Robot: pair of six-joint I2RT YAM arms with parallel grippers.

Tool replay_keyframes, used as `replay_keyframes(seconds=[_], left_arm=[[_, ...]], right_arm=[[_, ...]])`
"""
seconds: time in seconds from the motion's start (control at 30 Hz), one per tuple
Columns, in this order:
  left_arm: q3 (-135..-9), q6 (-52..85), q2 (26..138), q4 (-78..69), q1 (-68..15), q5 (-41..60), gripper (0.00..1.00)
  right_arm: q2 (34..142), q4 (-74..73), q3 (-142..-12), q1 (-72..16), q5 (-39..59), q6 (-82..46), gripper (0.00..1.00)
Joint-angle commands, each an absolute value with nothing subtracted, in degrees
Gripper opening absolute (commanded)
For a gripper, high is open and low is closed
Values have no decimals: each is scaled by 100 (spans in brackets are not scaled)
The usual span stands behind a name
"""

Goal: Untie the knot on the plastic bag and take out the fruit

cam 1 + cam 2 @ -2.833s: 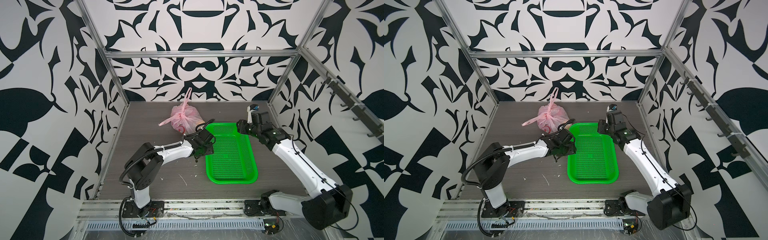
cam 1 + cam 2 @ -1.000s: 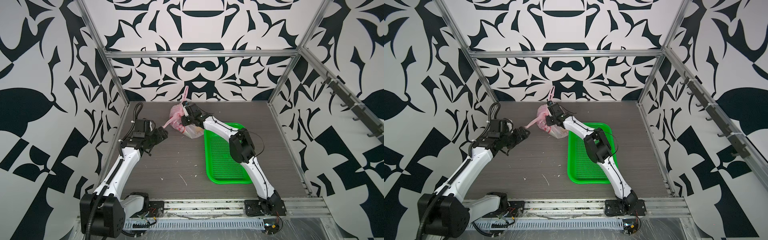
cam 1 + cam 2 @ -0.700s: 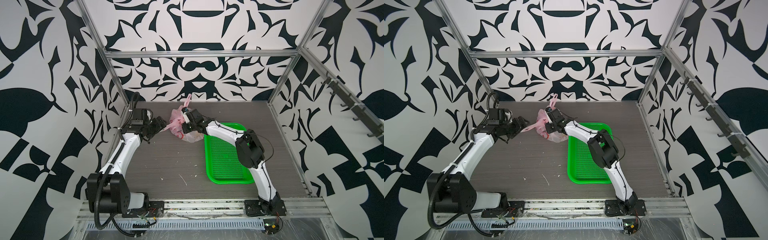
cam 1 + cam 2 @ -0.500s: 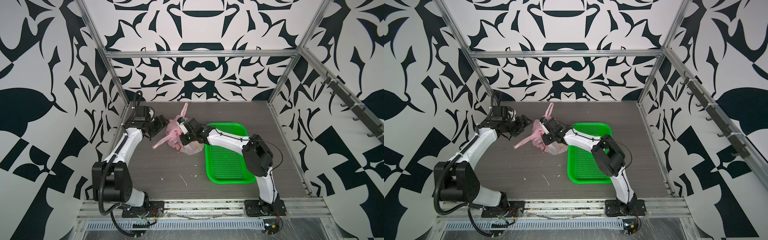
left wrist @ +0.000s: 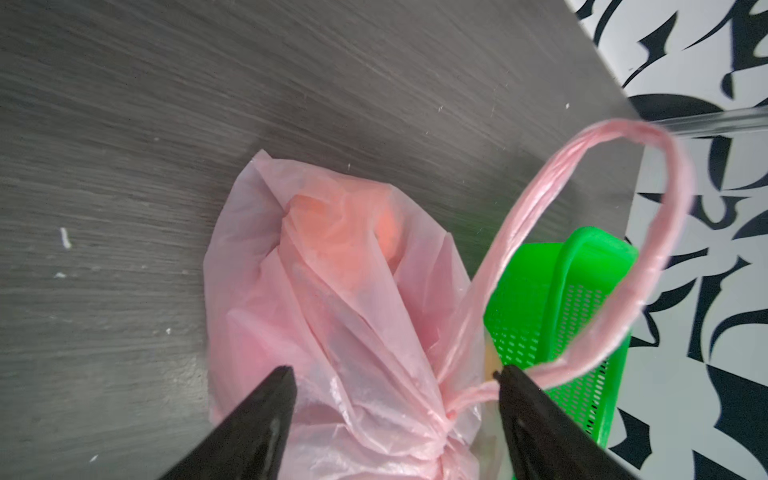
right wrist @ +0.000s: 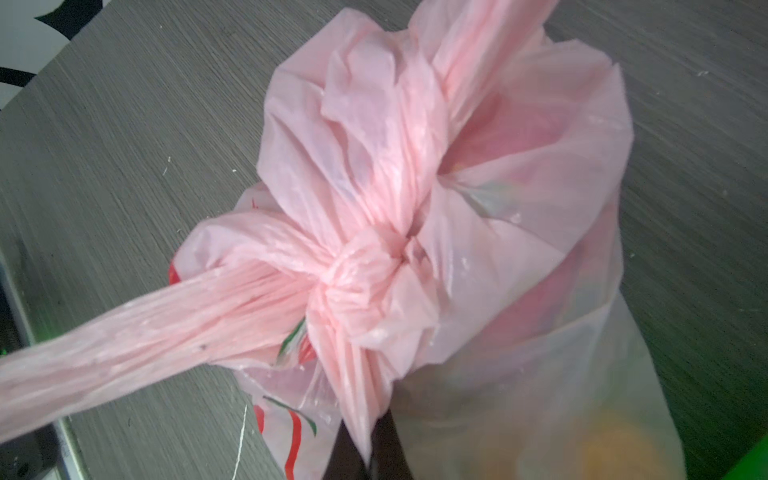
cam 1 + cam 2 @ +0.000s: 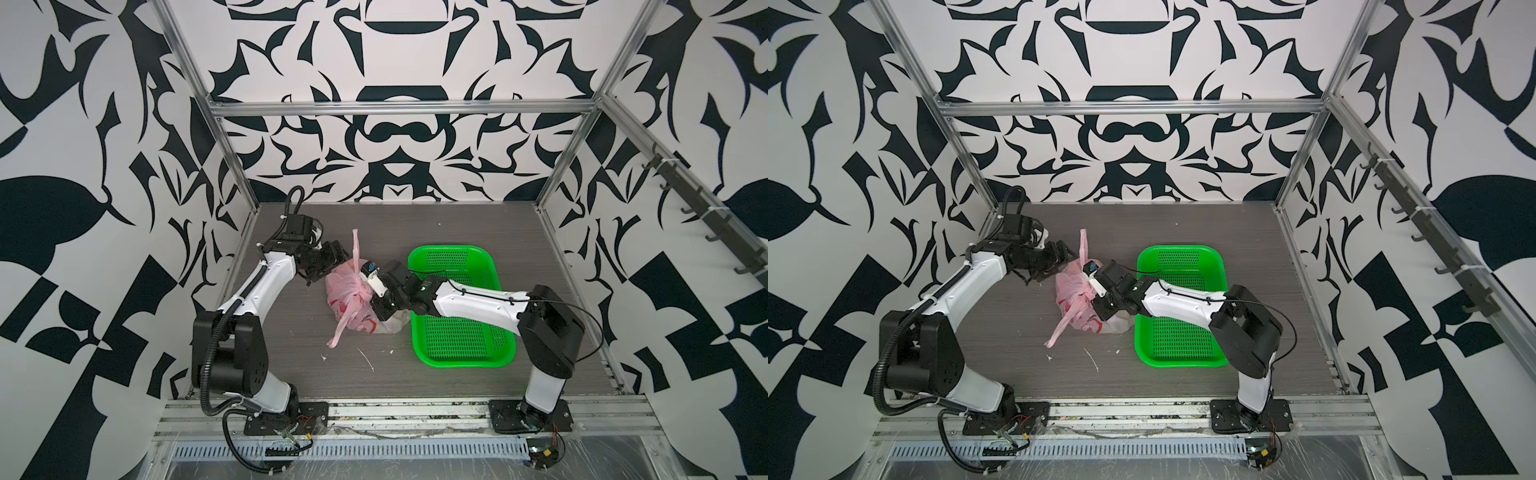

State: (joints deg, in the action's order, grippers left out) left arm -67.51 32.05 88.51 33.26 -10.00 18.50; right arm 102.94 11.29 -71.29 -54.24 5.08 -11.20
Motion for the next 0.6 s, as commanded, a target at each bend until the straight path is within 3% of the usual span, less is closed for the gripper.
replay_keyframes(seconds=[0.0, 0.37, 0.57], left_arm=[[-6864, 2989, 8953, 3738, -1280, 1459, 76], [-6646, 3105, 9149, 3548, -1599, 1246, 60], [-6629, 3173, 9279, 3433, -1626, 1444, 43]], right_arm=[[9977, 919, -7040, -5480, 330, -1132, 0], [9914, 791, -6996, -5520, 221, -1133, 0], [9962, 747, -7079, -5528, 145, -1133, 0]])
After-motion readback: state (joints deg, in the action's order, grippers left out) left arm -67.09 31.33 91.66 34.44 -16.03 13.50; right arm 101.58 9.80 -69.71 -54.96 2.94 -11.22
